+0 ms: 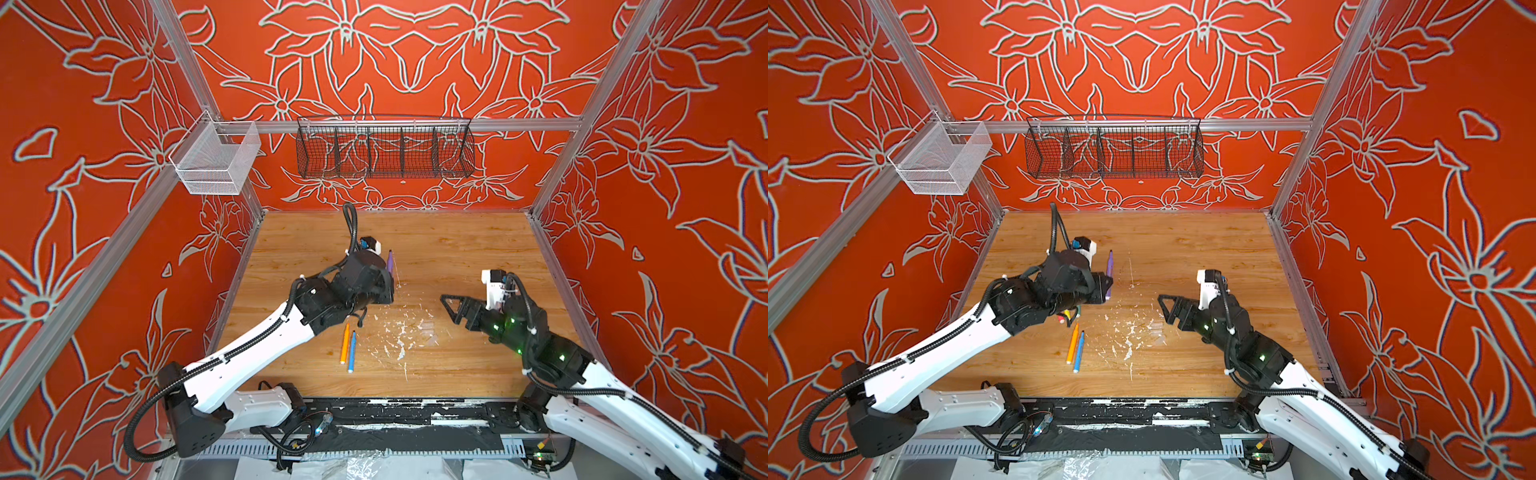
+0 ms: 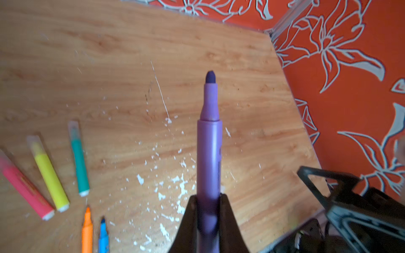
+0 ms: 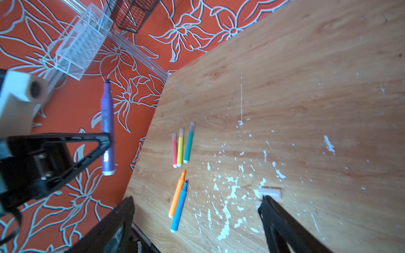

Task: Insert the pens into the pen caps

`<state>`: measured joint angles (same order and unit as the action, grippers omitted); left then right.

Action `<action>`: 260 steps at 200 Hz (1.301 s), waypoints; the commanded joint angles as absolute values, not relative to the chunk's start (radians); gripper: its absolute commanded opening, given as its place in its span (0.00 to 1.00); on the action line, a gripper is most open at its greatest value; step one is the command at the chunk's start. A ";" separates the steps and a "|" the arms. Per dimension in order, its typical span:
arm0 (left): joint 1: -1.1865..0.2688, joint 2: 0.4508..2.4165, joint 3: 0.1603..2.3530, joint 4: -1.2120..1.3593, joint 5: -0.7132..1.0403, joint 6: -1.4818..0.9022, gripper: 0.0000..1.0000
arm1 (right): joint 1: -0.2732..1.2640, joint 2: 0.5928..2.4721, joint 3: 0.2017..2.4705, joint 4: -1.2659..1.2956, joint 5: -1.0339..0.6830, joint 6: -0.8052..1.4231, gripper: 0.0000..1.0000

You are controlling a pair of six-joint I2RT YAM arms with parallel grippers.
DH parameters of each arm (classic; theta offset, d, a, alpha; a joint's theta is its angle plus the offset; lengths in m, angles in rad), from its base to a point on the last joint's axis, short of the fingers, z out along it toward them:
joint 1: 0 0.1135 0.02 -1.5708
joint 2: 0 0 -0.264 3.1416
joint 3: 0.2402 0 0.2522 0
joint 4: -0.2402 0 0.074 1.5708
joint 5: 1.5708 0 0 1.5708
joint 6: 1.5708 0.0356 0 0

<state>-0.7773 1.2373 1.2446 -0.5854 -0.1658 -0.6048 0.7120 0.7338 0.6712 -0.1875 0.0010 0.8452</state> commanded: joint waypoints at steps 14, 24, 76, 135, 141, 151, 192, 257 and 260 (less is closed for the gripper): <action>-0.765 1.346 1.173 -0.351 -0.101 -0.434 0.01 | 0.603 0.896 0.676 0.001 -0.071 0.689 0.79; -0.765 1.350 1.111 -0.265 -0.078 -0.422 0.01 | 0.600 0.903 0.654 0.054 -0.084 0.648 0.81; -0.775 1.329 0.905 -0.021 -0.081 -0.316 0.00 | 0.594 0.829 0.480 0.268 -0.153 0.715 0.82; -0.829 1.287 0.848 0.053 -0.047 -0.312 0.00 | 0.594 0.963 0.439 0.469 -0.324 0.861 0.69; -0.838 1.284 0.845 0.058 -0.056 -0.307 0.00 | 0.594 0.969 0.431 0.503 -0.341 0.872 0.68; -0.856 1.280 0.842 0.057 -0.082 -0.302 0.00 | 0.594 0.964 0.426 0.524 -0.357 0.882 0.68; -0.917 1.275 0.854 0.048 -0.126 -0.288 0.00 | 0.594 1.001 0.411 0.560 -0.365 0.938 0.68; -0.955 1.296 0.893 0.010 -0.155 -0.275 0.00 | 0.594 1.041 0.443 0.556 -0.389 0.910 0.50; -0.957 1.298 0.895 0.008 -0.157 -0.273 0.00 | 0.594 1.039 0.444 0.553 -0.391 0.908 0.48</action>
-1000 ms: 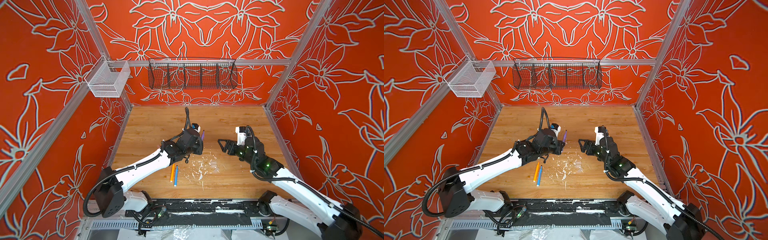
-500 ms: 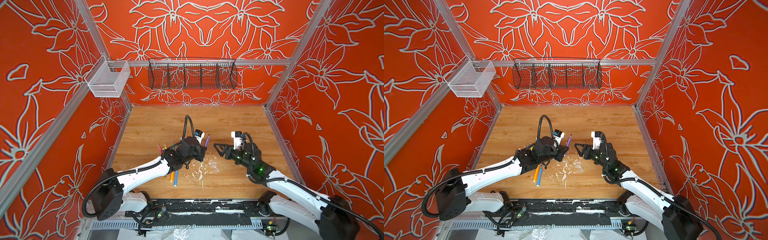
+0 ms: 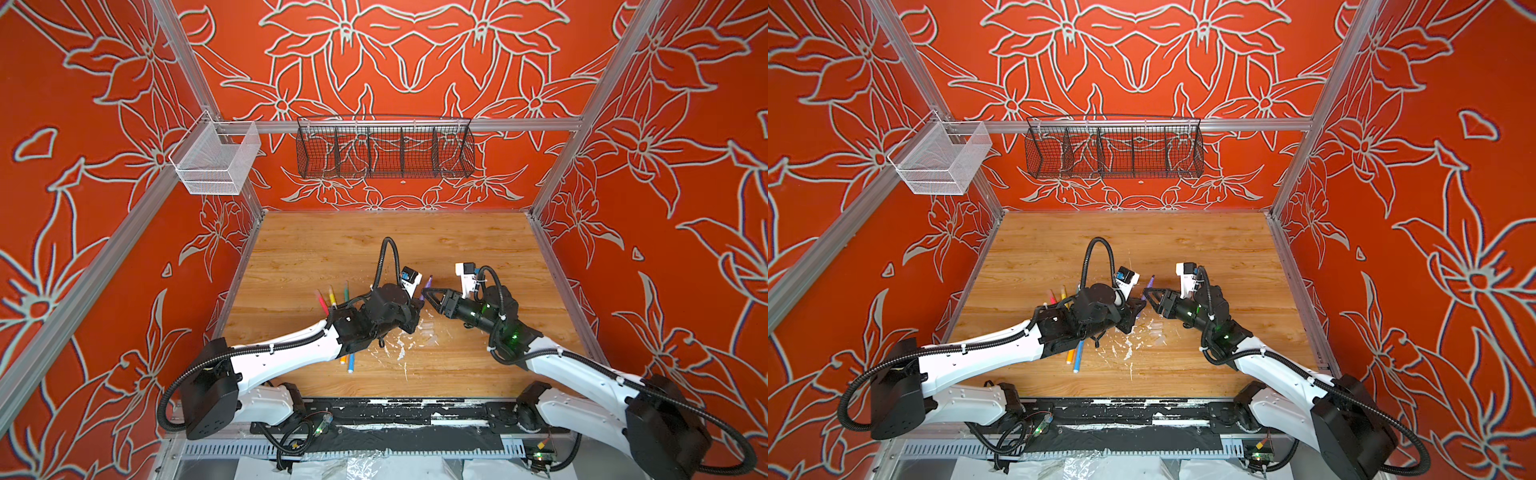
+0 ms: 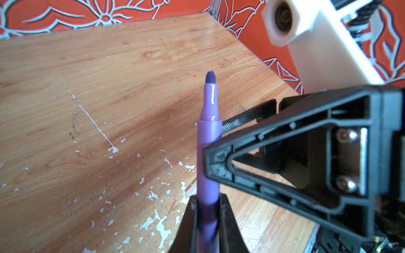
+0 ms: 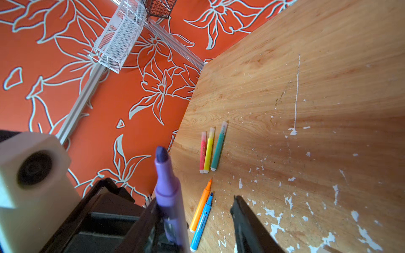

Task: Insert the pens into the pen caps

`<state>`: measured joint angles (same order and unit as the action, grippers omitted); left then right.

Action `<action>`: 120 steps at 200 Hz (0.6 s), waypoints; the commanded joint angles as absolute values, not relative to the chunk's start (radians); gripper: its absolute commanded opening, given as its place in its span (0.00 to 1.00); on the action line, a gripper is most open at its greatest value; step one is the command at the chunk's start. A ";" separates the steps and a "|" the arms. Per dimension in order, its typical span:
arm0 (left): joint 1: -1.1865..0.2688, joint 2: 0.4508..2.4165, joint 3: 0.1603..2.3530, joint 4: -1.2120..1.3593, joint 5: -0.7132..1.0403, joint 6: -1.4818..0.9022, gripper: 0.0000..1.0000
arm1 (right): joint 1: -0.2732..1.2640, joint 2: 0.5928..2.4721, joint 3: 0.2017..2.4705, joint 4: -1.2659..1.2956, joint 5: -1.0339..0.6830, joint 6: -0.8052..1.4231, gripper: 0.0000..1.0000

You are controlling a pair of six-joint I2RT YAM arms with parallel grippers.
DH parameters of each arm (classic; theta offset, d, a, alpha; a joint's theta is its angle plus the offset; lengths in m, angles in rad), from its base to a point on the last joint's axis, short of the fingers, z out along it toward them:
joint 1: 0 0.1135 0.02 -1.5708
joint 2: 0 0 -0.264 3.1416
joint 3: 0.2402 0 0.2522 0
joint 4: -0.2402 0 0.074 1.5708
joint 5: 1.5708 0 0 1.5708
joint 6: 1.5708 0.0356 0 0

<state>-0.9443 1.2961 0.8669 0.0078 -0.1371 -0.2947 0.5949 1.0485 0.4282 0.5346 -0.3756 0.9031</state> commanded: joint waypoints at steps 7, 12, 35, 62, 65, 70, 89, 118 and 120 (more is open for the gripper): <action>-0.961 1.301 0.899 0.005 -0.158 -0.269 0.00 | 0.595 1.035 0.447 0.546 -0.393 0.904 0.47; -0.963 1.305 0.902 0.002 -0.159 -0.265 0.00 | 0.594 1.031 0.448 0.542 -0.393 0.902 0.47; -0.969 1.334 0.927 -0.021 -0.170 -0.258 0.00 | 0.594 1.013 0.444 0.527 -0.376 0.895 0.46; -0.977 1.373 0.956 -0.040 -0.168 -0.258 0.00 | 0.595 1.009 0.451 0.515 -0.375 0.888 0.45; -0.978 1.379 0.960 -0.043 -0.169 -0.257 0.00 | 0.594 1.009 0.451 0.513 -0.376 0.889 0.44; -0.979 1.387 0.966 -0.050 -0.171 -0.256 0.00 | 0.594 1.007 0.452 0.512 -0.376 0.888 0.44; -0.984 1.409 0.990 -0.076 -0.195 -0.261 0.00 | 0.595 1.000 0.453 0.504 -0.370 0.883 0.42; -0.988 1.423 0.996 -0.080 -0.198 -0.256 0.00 | 0.594 0.981 0.456 0.463 -0.343 0.864 0.38; -0.989 1.422 0.996 -0.079 -0.198 -0.256 0.00 | 0.594 0.980 0.458 0.460 -0.340 0.864 0.37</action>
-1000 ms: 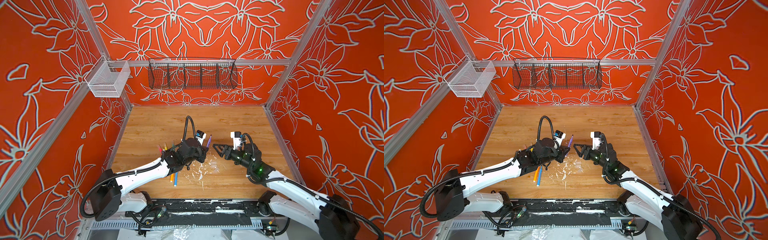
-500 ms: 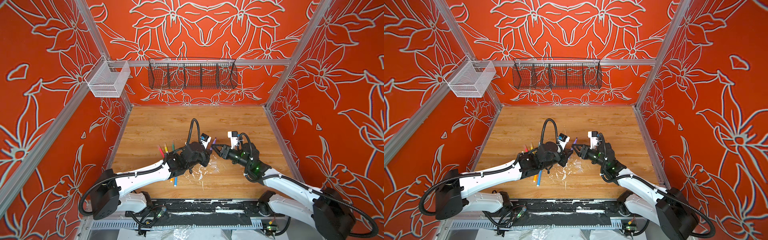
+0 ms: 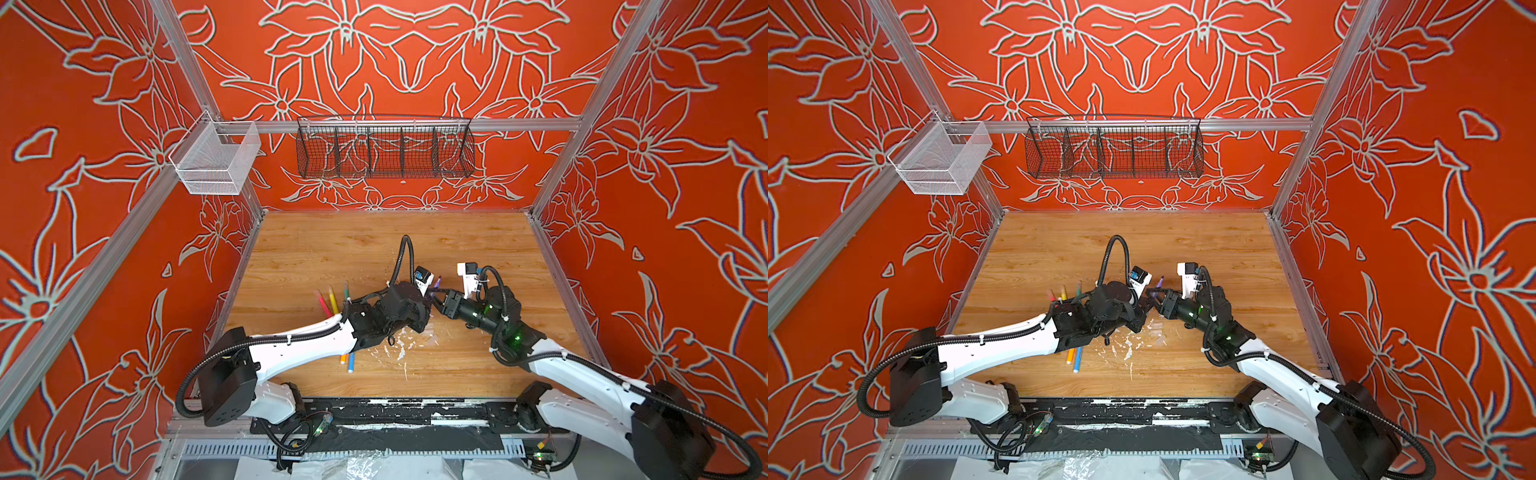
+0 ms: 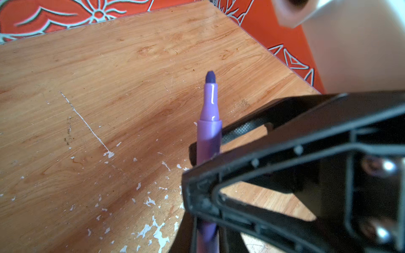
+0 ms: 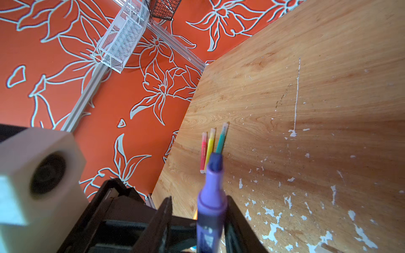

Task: Insert the pens into the pen caps

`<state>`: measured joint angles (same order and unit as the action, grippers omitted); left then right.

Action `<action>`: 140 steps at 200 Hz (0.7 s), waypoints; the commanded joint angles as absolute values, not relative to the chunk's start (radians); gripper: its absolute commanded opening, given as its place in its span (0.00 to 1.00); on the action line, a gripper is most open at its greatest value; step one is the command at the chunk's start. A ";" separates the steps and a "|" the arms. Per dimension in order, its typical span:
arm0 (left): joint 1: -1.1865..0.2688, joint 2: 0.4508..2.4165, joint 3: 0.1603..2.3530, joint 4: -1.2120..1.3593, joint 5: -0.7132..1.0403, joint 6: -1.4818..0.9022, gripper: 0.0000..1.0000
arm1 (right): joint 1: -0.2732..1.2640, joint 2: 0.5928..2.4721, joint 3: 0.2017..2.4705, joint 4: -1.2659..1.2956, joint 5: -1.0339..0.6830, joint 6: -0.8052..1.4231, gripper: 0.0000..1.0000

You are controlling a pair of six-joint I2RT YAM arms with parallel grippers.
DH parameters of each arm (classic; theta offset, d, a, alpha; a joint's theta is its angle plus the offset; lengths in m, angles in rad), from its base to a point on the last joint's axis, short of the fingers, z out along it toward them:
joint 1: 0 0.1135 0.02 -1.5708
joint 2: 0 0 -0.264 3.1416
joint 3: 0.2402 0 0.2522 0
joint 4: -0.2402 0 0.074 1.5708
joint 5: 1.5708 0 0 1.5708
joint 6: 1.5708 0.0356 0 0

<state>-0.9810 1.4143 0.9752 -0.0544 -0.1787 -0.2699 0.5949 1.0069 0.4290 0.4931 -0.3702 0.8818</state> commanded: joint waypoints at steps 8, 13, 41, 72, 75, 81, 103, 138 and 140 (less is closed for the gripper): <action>-0.991 1.421 0.996 -0.079 -0.198 -0.253 0.00 | 0.594 0.973 0.461 0.445 -0.331 0.858 0.36; -0.993 1.421 0.996 -0.078 -0.198 -0.251 0.00 | 0.594 0.971 0.463 0.433 -0.327 0.855 0.36; -1.001 1.418 0.991 -0.069 -0.204 -0.241 0.00 | 0.594 0.965 0.471 0.408 -0.318 0.843 0.33; -1.011 1.420 0.990 -0.061 -0.188 -0.228 0.00 | 0.594 0.968 0.472 0.405 -0.315 0.845 0.31; -1.012 1.419 0.989 -0.059 -0.183 -0.225 0.00 | 0.594 0.968 0.474 0.404 -0.314 0.845 0.31; -1.015 1.417 0.987 -0.053 -0.178 -0.219 0.00 | 0.594 0.969 0.474 0.402 -0.315 0.845 0.31; -1.028 1.415 0.986 -0.050 -0.182 -0.208 0.00 | 0.594 0.970 0.474 0.400 -0.314 0.846 0.29; -1.030 1.418 0.988 -0.052 -0.192 -0.207 0.00 | 0.594 0.961 0.473 0.392 -0.310 0.843 0.18; -1.029 1.417 0.988 -0.052 -0.192 -0.206 0.00 | 0.594 0.961 0.474 0.389 -0.309 0.842 0.18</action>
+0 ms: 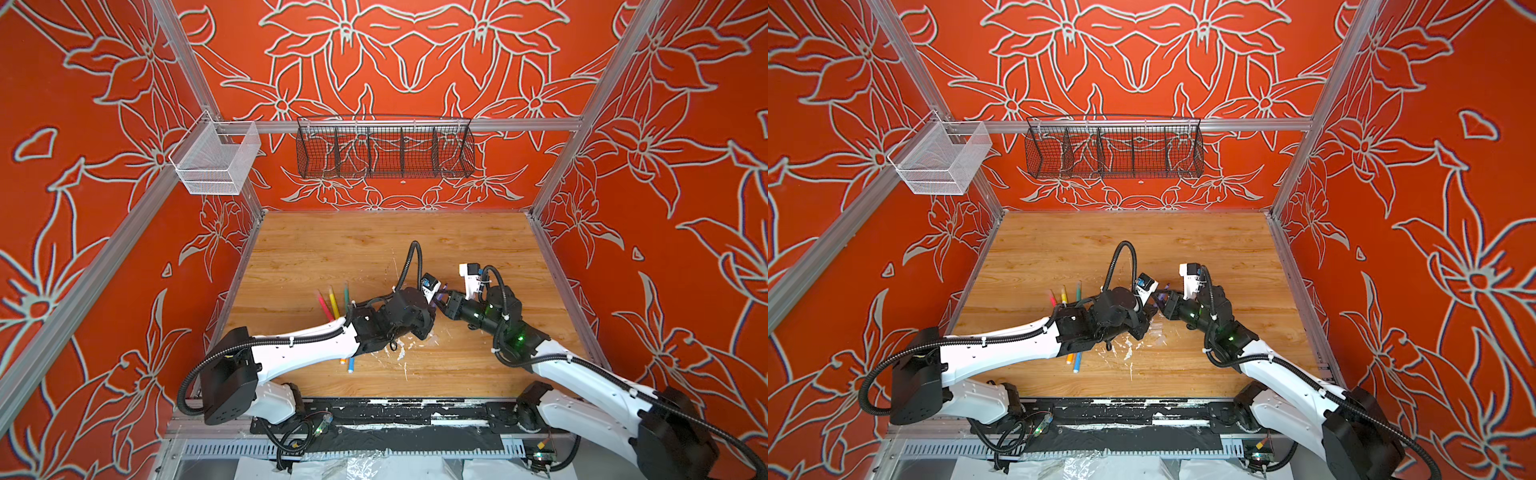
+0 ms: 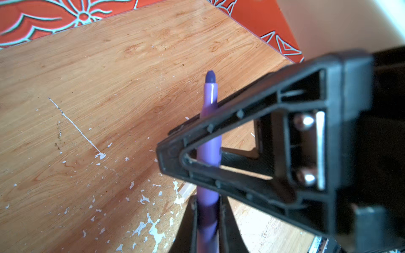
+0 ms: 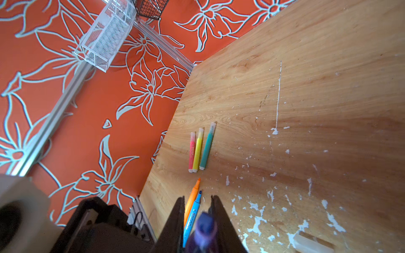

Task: Insert the pens into the pen caps

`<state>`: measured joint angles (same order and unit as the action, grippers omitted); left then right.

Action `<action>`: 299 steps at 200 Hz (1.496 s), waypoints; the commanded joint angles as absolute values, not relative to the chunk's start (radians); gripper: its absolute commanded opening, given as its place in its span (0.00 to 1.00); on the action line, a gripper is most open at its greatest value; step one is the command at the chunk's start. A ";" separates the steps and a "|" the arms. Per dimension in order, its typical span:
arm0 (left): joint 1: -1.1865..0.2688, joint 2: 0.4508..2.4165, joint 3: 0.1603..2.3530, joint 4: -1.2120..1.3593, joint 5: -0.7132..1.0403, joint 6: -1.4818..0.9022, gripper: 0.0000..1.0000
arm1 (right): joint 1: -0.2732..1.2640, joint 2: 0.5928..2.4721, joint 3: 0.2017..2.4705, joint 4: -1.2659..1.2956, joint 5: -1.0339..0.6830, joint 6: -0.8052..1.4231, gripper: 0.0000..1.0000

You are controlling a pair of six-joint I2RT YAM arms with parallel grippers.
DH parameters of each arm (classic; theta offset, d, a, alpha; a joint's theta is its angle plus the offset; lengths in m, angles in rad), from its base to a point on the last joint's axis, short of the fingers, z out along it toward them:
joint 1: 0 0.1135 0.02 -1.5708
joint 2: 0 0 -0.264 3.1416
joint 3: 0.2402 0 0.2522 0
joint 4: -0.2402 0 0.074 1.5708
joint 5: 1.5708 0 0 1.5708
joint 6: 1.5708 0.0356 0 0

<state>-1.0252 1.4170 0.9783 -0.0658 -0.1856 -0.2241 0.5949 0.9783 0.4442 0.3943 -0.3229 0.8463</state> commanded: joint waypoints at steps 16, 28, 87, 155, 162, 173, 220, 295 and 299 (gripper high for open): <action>-1.030 1.418 0.987 -0.050 -0.187 -0.205 0.01 | 0.594 0.949 0.476 0.366 -0.295 0.841 0.13; -1.029 1.418 0.985 -0.045 -0.182 -0.204 0.06 | 0.594 0.944 0.473 0.365 -0.293 0.838 0.11; -1.029 1.439 0.985 -0.037 -0.176 -0.177 0.22 | 0.595 0.939 0.456 0.420 -0.331 0.877 0.08; -1.029 1.495 1.022 -0.033 -0.165 -0.140 0.23 | 0.598 0.938 0.453 0.428 -0.333 0.881 0.08; -1.029 1.501 1.027 -0.033 -0.160 -0.140 0.22 | 0.598 0.940 0.452 0.428 -0.333 0.883 0.08; -1.029 1.506 1.033 -0.035 -0.155 -0.140 0.23 | 0.599 0.941 0.453 0.430 -0.333 0.881 0.08; -1.029 1.505 1.036 -0.031 -0.171 -0.135 0.23 | 0.607 0.958 0.454 0.431 -0.328 0.880 0.07; -1.024 1.494 1.028 -0.018 -0.201 -0.123 0.21 | 0.639 0.989 0.463 0.447 -0.328 0.876 0.08; -1.024 1.493 1.027 -0.018 -0.200 -0.123 0.20 | 0.640 0.991 0.463 0.446 -0.328 0.877 0.08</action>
<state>-1.0271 1.5021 1.0191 -0.0498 -0.1997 -0.1436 0.6262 0.9833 0.4461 0.4164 -0.3229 0.8719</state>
